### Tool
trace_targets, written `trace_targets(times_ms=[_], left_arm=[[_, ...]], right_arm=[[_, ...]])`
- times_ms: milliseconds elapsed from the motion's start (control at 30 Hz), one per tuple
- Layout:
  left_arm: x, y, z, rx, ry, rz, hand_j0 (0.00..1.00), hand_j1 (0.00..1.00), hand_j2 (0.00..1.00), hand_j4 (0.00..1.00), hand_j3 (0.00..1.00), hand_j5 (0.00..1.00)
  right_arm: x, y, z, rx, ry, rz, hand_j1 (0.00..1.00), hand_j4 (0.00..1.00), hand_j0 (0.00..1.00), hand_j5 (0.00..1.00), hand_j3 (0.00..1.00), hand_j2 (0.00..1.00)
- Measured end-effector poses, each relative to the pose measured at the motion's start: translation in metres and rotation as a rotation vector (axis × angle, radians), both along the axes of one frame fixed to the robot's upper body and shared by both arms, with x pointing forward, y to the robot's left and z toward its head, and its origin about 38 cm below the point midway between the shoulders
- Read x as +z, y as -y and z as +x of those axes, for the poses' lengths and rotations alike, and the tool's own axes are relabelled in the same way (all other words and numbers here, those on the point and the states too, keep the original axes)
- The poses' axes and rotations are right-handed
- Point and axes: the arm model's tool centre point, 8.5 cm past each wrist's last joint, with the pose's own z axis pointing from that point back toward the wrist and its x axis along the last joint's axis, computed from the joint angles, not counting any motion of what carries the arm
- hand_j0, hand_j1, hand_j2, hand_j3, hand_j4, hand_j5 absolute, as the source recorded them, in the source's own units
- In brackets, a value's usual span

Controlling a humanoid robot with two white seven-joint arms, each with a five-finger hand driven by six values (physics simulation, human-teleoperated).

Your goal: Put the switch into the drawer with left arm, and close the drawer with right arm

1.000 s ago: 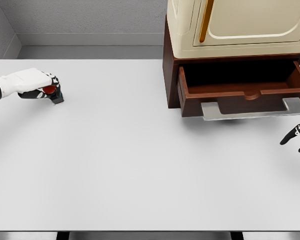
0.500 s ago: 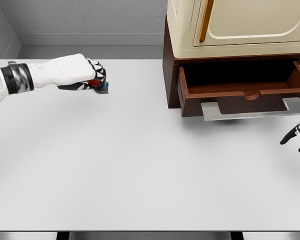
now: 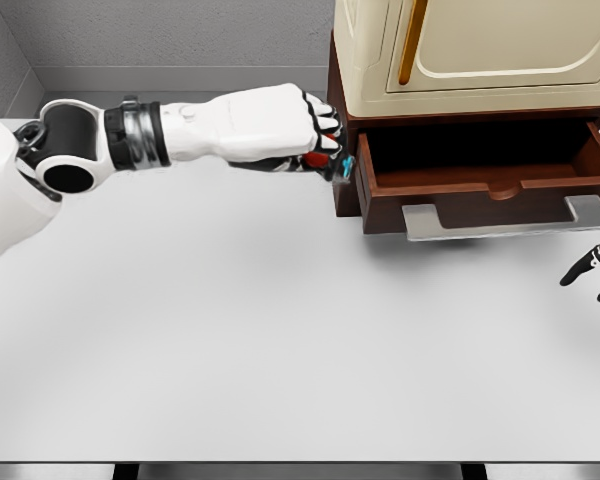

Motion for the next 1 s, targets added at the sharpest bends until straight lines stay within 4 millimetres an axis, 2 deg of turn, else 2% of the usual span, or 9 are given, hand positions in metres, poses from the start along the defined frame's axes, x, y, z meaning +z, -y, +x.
trace_targets(times_ms=[133,267,367,500,767,900,933,967,1000], left_arm=[[0.02,0.018,-0.002,-0.049,-0.008,-0.062,0.37,0.37,0.37,0.37,0.37,0.37],[0.034,0.066,0.0,-0.122,-0.008,-0.063,0.37,0.37,0.37,0.37,0.37,0.37],[0.006,0.105,0.022,-0.104,-0.107,-0.014,0.37,0.37,0.37,0.37,0.37,0.37],[-0.001,0.138,0.039,-0.079,-0.161,0.025,0.37,0.37,0.37,0.37,0.37,0.37],[-0.01,0.152,0.042,-0.074,-0.202,0.036,0.42,0.42,0.42,0.42,0.42,0.42],[0.003,0.153,0.043,-0.083,-0.195,0.016,0.44,0.44,0.44,0.44,0.44,0.44],[0.004,0.153,0.043,-0.083,-0.2,0.008,0.56,0.56,0.56,0.56,0.56,0.56],[0.005,0.152,0.044,-0.083,-0.209,-0.001,0.77,0.77,0.77,0.77,0.77,0.77],[0.006,0.151,0.045,-0.084,-0.221,-0.014,0.9,0.9,0.9,0.9,0.9,0.9]], right_arm=[[0.0,0.0,0.0,0.0,0.0,0.0,0.62,0.62,0.62,0.62,0.62,0.62],[0.0,0.0,0.0,0.0,-0.002,-0.001,0.62,0.62,0.62,0.62,0.62,0.62],[0.0,0.0,0.0,0.0,-0.002,-0.001,0.62,0.62,0.62,0.62,0.62,0.62],[-0.001,-0.001,0.0,0.003,-0.005,0.0,0.62,0.62,0.62,0.62,0.62,0.62],[-0.003,-0.002,0.0,0.005,-0.011,0.001,0.62,0.62,0.62,0.62,0.62,0.62],[-0.003,-0.002,0.0,0.005,-0.011,0.001,0.62,0.62,0.62,0.62,0.62,0.62],[-0.003,-0.002,0.0,0.005,-0.011,0.001,0.62,0.62,0.62,0.62,0.62,0.62],[-0.003,-0.002,0.0,0.005,-0.011,0.001,0.62,0.62,0.62,0.62,0.62,0.62],[-0.003,-0.002,0.0,0.005,-0.012,0.001,0.62,0.62,0.62,0.62,0.62,0.62]])
